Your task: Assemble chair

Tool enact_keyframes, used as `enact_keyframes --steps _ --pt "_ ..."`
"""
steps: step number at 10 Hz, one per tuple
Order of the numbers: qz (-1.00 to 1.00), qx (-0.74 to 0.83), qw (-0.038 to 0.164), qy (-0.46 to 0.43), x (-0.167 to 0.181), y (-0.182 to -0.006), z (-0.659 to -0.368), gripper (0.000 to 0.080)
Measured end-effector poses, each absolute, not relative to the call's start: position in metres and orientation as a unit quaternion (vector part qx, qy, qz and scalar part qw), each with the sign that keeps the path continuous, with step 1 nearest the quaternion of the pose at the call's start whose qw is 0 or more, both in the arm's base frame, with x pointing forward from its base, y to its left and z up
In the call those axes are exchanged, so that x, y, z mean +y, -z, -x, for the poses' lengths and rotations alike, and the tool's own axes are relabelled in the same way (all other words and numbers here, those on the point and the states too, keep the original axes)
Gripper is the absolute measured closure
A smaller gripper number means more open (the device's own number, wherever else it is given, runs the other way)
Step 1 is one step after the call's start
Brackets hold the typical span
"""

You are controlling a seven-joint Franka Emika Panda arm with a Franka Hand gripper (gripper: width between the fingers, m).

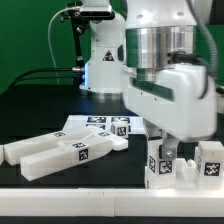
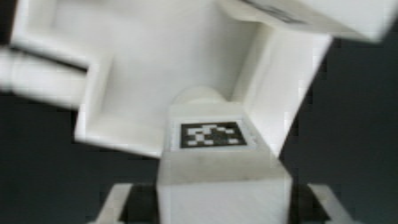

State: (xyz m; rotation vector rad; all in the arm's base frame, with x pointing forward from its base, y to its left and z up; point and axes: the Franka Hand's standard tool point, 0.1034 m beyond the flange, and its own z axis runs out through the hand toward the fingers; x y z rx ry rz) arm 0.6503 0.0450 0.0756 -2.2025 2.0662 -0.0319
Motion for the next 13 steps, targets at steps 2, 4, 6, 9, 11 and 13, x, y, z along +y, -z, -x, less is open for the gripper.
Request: enact_keyframes --steps 2,4,6,9,11,13 --pt "0.650 0.757 0.070 -0.003 0.0464 -0.0768 -0.6506 0.0515" --pt "0.647 0.759 0.069 -0.003 0.0465 -0.0759 -0.6504 0.0414" --pt "0.694 0.717 0.064 0.003 0.0505 -0.0756 -0.6494 0.0189" --pt "0.860 0.505 0.060 0.037 0.0439 -0.0741 -0.6515 0.0152" --pt "0.892 0.446 0.057 0.042 0.0429 -0.0744 -0.6518 0.0151" --pt "0.919 0.388 0.050 0.046 0.0421 -0.0744 -0.6518 0.0151"
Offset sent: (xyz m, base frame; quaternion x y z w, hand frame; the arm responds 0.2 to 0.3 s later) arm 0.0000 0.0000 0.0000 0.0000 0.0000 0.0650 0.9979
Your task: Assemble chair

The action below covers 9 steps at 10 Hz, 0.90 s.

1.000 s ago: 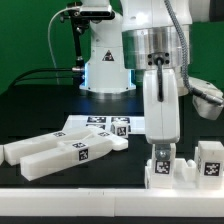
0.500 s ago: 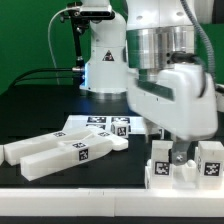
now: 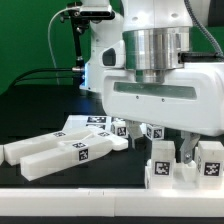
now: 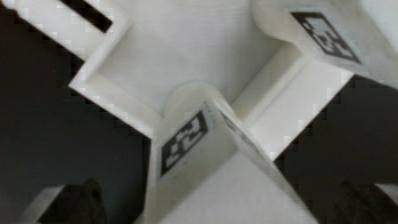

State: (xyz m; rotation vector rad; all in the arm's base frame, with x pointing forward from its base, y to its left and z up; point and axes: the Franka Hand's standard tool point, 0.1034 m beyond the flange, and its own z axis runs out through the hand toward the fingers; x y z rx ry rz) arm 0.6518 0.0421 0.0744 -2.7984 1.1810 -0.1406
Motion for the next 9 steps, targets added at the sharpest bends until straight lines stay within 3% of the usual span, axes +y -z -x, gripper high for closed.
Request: enact_keyframes --steps 1,4,6,9 --pt "0.971 0.233 0.025 0.054 0.0491 -0.0738 -0.6515 0.0151" --pt "0.971 0.233 0.027 0.052 0.0477 -0.0722 -0.6509 0.0173" --pt "0.958 0.283 0.028 0.050 0.0463 -0.0717 -0.6501 0.0513" --pt "0.884 0.465 0.028 0.042 0.0455 -0.0715 -0.6484 0.0512"
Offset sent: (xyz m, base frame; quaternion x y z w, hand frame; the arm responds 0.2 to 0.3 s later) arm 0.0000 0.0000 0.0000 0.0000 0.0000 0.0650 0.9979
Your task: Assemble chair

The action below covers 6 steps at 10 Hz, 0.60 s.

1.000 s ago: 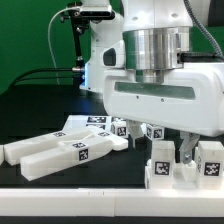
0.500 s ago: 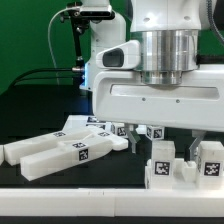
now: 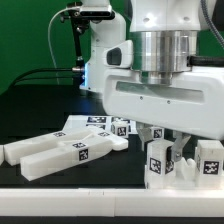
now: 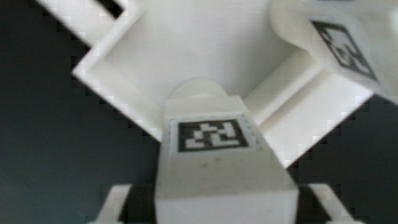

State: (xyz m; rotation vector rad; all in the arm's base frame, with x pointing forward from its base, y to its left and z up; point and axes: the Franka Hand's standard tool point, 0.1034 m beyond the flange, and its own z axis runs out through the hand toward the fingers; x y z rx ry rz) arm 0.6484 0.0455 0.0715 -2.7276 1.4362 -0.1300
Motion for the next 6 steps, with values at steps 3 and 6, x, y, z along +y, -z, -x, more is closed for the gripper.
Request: enact_keyframes --steps 3,6 --pt "0.692 0.720 0.053 0.019 0.0463 -0.0740 -0.6505 0.0512" --pt "0.612 0.789 0.052 0.005 0.0431 -0.0720 -0.6463 0.0512"
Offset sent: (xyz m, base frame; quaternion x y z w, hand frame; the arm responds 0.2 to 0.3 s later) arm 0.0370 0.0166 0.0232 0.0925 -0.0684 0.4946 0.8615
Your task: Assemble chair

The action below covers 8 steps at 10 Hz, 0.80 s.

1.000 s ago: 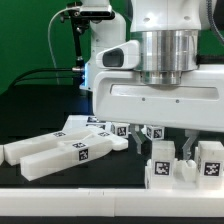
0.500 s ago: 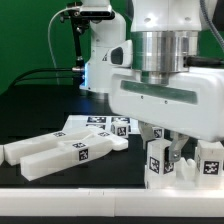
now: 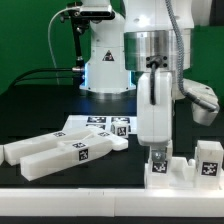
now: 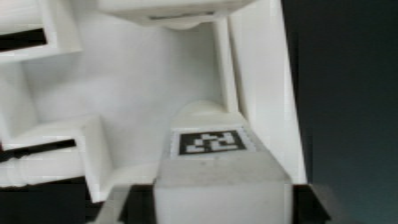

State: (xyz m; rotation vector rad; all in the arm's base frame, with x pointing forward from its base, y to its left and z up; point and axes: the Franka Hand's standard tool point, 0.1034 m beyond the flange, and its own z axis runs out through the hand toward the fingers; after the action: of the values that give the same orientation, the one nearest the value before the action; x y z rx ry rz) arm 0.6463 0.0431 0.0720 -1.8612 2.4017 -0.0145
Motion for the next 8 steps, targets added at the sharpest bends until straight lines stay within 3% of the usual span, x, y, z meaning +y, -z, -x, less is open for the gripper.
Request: enact_keyframes --steps 3,4,5,8 --pt "0.591 0.806 0.040 0.008 0.041 -0.072 -0.643 0.0511" --pt "0.592 0.805 0.040 0.008 0.041 -0.072 -0.643 0.0334" --pt "0.603 0.797 0.042 0.010 0.046 -0.076 -0.644 0.0216" --pt "0.623 0.780 0.055 0.012 0.058 -0.095 -0.645 0.0153"
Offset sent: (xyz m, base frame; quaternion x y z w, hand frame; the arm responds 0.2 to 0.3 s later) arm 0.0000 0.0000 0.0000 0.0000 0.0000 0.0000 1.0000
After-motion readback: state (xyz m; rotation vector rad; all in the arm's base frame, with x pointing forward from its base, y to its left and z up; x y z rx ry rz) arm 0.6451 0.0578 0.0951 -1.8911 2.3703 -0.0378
